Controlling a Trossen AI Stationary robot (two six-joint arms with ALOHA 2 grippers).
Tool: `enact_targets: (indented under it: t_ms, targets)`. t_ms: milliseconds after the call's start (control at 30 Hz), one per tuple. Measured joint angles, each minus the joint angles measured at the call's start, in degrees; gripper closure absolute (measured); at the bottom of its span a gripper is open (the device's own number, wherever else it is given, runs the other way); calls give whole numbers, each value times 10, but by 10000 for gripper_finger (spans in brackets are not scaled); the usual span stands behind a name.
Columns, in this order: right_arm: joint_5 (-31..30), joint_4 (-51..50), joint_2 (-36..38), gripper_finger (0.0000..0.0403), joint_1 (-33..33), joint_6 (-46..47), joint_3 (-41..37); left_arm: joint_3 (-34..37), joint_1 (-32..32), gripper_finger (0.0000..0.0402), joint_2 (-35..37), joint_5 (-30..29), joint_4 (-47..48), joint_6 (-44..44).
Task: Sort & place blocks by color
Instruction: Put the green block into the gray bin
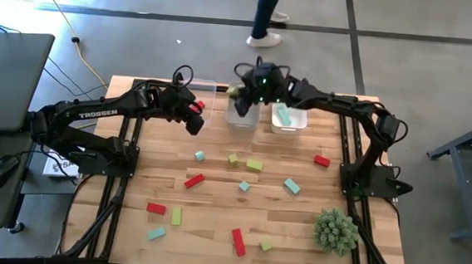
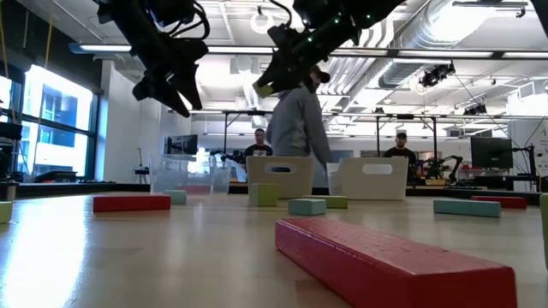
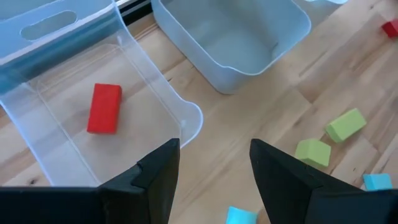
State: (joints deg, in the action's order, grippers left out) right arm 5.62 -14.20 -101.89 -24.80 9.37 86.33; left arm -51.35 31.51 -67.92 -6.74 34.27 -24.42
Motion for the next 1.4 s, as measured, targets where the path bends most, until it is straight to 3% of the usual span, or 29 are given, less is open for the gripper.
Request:
enact_targets:
  t_ms: [333,1033,1400]
  targets:
    - [11,-22,-21,298,-58,-38,1,0,0,216,0,-1,0,-44]
    - [24,-128,-138,298,-52,-54,0,0,0,216,0,1,0,-56]
    - [23,-139,-145,296,-48,-60,0,0,0,216,0,1,0,-56]
